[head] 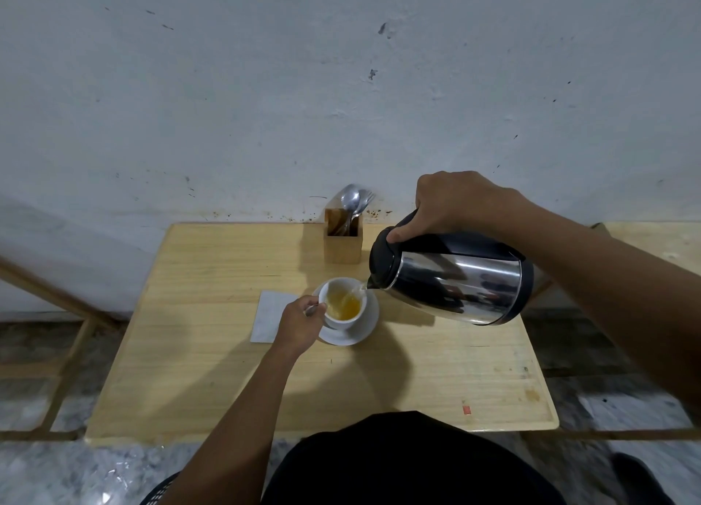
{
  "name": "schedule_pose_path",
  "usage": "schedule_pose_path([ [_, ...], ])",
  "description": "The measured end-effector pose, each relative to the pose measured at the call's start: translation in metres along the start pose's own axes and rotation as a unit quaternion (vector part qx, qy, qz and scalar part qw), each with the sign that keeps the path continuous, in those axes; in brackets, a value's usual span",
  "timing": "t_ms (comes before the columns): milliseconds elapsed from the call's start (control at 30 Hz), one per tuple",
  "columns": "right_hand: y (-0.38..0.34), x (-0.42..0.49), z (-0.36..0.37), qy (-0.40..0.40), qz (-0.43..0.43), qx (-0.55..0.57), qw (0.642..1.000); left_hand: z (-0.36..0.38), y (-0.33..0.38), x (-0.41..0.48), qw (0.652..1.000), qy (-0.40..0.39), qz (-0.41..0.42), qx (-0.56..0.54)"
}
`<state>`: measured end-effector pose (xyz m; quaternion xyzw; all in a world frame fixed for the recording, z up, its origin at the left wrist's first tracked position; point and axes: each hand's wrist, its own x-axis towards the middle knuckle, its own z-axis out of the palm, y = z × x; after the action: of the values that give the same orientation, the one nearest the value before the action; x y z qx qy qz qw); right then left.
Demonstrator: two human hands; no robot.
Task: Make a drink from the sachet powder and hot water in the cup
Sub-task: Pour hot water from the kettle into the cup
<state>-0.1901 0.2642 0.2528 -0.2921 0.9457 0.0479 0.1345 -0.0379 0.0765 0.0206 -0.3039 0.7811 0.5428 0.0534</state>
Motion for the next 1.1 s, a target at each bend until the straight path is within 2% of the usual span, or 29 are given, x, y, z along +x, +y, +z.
schedule_pose_path([
  [1100,-0.0028,0.0003,-0.0006,0.01,-0.006,-0.023,1.0,-0.0013,0.0027,-0.0023,1.0,-0.005,0.01,0.0],
])
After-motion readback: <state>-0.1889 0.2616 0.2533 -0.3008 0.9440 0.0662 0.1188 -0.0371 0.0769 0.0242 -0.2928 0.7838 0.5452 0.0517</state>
